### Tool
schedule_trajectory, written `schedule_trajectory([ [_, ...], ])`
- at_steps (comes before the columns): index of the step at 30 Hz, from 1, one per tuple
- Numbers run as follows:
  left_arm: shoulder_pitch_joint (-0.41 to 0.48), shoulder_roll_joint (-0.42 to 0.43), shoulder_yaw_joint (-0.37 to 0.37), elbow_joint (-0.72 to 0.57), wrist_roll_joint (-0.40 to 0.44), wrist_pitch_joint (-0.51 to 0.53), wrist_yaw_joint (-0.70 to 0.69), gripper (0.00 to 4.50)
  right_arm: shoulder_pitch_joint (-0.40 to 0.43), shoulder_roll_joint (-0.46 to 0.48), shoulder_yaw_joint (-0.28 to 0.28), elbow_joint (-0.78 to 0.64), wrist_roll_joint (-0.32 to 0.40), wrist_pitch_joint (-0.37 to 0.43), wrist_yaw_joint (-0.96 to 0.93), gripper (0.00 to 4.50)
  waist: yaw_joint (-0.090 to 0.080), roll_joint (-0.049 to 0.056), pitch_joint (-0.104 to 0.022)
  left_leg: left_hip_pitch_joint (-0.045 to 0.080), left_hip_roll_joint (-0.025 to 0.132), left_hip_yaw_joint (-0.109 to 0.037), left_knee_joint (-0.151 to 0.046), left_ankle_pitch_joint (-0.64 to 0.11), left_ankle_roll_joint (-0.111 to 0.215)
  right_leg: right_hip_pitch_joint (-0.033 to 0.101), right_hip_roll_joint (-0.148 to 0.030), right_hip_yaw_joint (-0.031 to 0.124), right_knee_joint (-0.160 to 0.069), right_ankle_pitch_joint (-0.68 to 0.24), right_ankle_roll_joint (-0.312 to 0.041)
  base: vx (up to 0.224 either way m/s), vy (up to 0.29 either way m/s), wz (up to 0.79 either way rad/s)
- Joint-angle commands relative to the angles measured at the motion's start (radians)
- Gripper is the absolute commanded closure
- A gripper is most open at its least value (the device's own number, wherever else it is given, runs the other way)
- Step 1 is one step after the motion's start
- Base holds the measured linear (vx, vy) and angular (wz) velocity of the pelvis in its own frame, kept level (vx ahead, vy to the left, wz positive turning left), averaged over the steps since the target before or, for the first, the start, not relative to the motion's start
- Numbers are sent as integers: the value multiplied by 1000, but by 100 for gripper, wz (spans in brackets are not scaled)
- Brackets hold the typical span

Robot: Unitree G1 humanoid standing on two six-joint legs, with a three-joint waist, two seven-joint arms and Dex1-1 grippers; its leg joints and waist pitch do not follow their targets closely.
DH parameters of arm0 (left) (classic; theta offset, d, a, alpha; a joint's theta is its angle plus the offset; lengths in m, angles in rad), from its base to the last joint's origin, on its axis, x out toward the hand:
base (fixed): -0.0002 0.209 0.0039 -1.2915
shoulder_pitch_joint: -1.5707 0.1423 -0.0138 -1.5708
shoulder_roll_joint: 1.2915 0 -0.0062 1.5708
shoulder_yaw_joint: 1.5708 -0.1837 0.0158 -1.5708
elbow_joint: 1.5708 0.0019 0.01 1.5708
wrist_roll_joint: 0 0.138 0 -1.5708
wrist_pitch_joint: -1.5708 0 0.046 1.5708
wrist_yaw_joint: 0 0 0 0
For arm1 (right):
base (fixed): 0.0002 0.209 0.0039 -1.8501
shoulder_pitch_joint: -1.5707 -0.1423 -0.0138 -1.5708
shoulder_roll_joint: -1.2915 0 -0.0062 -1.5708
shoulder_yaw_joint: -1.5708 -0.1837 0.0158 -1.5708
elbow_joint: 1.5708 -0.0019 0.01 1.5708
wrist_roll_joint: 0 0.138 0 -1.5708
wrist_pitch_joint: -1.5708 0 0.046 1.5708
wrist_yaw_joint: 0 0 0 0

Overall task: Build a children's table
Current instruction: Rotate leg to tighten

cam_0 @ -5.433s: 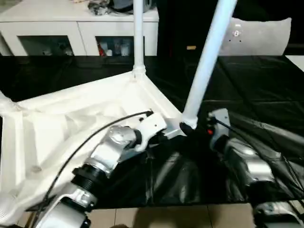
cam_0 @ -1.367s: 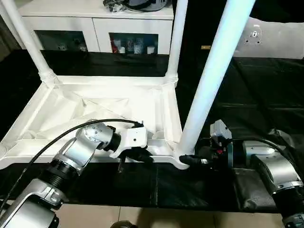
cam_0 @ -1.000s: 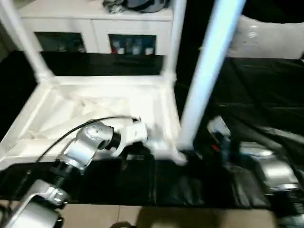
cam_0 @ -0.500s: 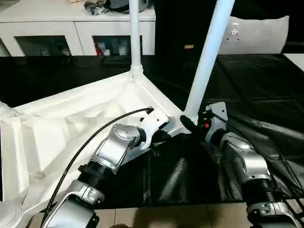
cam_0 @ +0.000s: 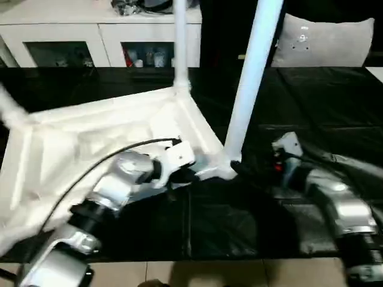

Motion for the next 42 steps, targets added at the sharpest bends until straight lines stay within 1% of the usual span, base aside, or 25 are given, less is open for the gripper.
schedule_trajectory([
  [1, 16, 30, -67, -5, 8, -65, -105, 450, 4, -25, 30, -28, 12, 1, 72, 11, 4, -5, -59, 13, 122, -57, -78, -164, 75, 51, -98, 63, -60, -132, -275, 0, 0, 0],
  [2, 17, 42, -74, -7, 6, -82, -129, 450, 2, -36, 41, -27, 2, -7, 85, 11, 14, -5, -59, 13, 124, -54, -77, -149, 80, 49, -97, 62, -58, -128, -279, 0, 0, 0],
  [3, 16, 59, -86, -6, 7, -107, -167, 450, 2, -58, 69, -27, -11, -19, 134, 11, 17, -3, -58, 15, 125, -53, -77, -150, 78, 47, -97, 62, -58, -131, -280, 0, 0, 0],
  [5, 14, 66, -91, -3, 8, -122, -187, 450, 6, -70, 87, -33, -14, -24, 172, 11, 25, -2, -57, 17, 128, -53, -80, -180, 63, 46, -98, 62, -60, -169, -277, 0, 0, 0],
  [6, 13, 70, -93, -2, 7, -128, -198, 450, 8, -76, 96, -37, -16, -26, 189, 11, 25, -11, -56, 16, 128, -53, -80, -186, 60, 47, -99, 62, -62, -180, -275, 0, 0, 0],
  [9, 10, 87, -105, -10, 1, -140, -249, 450, 16, -94, 133, -53, -6, -6, 266, 11, 35, -7, -56, 19, 130, -53, -82, -194, 42, 45, -101, 65, -61, -203, -266, 0, 0, 0],
  [10, 8, 96, -113, -11, -1, -148, -270, 450, 17, -95, 143, -54, 2, 2, 289, 39, 37, -7, -56, 18, 130, -54, -82, -195, 40, 45, -101, 65, -60, -200, -266, 0, 0, 0],
  [11, 7, 103, -120, -13, -3, -160, -289, 450, 14, -92, 148, -50, 7, 7, 299, 39, 38, -7, -56, 15, 130, -55, -83, -191, 42, 46, -101, 65, -59, -195, -266, 0, 0, 0],
  [16, 1, 112, -131, -12, -2, -183, -324, 450, -8, -66, 153, -10, 12, -8, 301, 85, 39, -7, -57, 18, 129, -54, -82, -195, 27, 44, -103, 65, -61, -215, -267, 0, 0, 0],
  [17, 1, 113, -131, -12, -1, -184, -326, 450, -9, -66, 156, -10, 14, -6, 307, 90, 41, -9, -58, 17, 130, -55, -82, -190, 28, 45, -104, 65, -58, -207, -270, 0, 0, 0],
  [18, 0, 113, -131, -12, 0, -186, -331, 450, -9, -66, 162, -12, 19, 0, 319, 90, 42, -8, -58, 17, 130, -55, -82, -188, 27, 44, -103, 65, -58, -203, -269, 0, 0, 0],
  [23, -3, 112, -131, -4, 0, -194, -335, 450, -5, -65, 162, -16, 21, 0, 333, 134, 46, -8, -60, 16, 127, -52, -78, -161, 39, 46, -103, 65, -54, -160, -276, 0, 0, 0],
  [24, -3, 112, -130, -3, 0, -195, -336, 450, -5, -65, 162, -16, 21, 1, 335, 134, 47, -8, -60, 15, 128, -53, -78, -161, 39, 47, -103, 64, -54, -165, -275, 0, 0, 0],
  [25, -2, 112, -130, -3, 0, -195, -337, 450, -4, -65, 162, -16, 22, 2, 336, 158, 47, -8, -59, 16, 128, -53, -79, -167, 37, 46, -103, 64, -56, -180, -272, 0, 0, 0],
  [29, 4, 106, -122, -6, -10, -183, -334, 450, 5, -64, 160, -21, 28, 10, 343, 179, 48, -7, -59, 17, 129, -54, -80, -174, 30, 45, -102, 64, -56, -189, -268, 0, 0, 0],
  [32, 17, 65, -74, -27, -39, -71, -244, 450, 33, -31, 135, -65, 55, 61, 279, 185, 49, -8, -60, 19, 130, -52, -80, -165, 29, 46, -102, 65, -54, -169, -275, 0, 0, 0],
  [33, 17, 65, -74, -27, -39, -71, -244, 450, 33, -31, 135, -65, 55, 61, 279, 185, 52, -7, -60, 19, 131, -53, -80, -165, 27, 46, -104, 65, -54, -170, -276, 0, 0, 0],
  [34, 20, 43, -56, -36, -49, -23, -206, 450, 33, -3, 126, -69, 40, 61, 213, 186, 49, -7, -58, 18, 130, -54, -82, -178, 23, 44, -104, 66, -57, -195, -272, 0, 0, 0],
  [35, 21, 18, -38, -44, -52, 33, -155, 450, 27, 29, 118, -62, 15, 69, 129, 186, 46, -5, -54, 20, 128, -56, -84, -209, 8, 41, -104, 66, -65, -247, -262, 0, 0, 0],
  [36, 21, 6, -31, -47, -52, 57, -132, 450, 24, 43, 115, -57, 3, 73, 91, 186, 42, -7, -52, 20, 127, -56, -86, -229, -2, 41, -104, 67, -69, -280, -254, 0, 0, 0],
  [38, 16, -41, -3, -46, -56, 117, -53, 450, 0, 93, 91, -17, -27, 78, -33, 186, 29, -8, -49, 23, 121, -64, -87, -275, -31, 39, -110, 66, -84, -405, -214, 0, 0, 0],
  [39, 12, -65, 11, -39, -54, 142, -10, 450, -12, 114, 79, 1, -35, 81, -84, 187, 24, -7, -49, 22, 123, -66, -88, -280, -37, 40, -111, 67, -84, -418, -208, 0, 0, 0],
  [40, 9, -81, 21, -34, -52, 159, 21, 450, -20, 128, 71, 13, -40, 84, -118, 187, 15, -8, -50, 19, 122, -68, -89, -287, -43, 40, -107, 64, -85, -427, -198, 0, 0, 0],
  [41, -7, -133, 50, -5, -41, 205, 120, 450, -43, 166, 50, 45, -55, 88, -211, 187, 4, -8, -49, 19, 122, -70, -90, -297, -48, 38, -104, 64, -86, -419, -197, 0, 0, 0],
  [42, -15, -154, 61, 13, -32, 222, 166, 450, -52, 182, 40, 58, -60, 92, -251, 187, 1, -8, -50, 19, 119, -69, -89, -296, -46, 38, -104, 64, -87, -415, -197, 0, 0, 0],
])
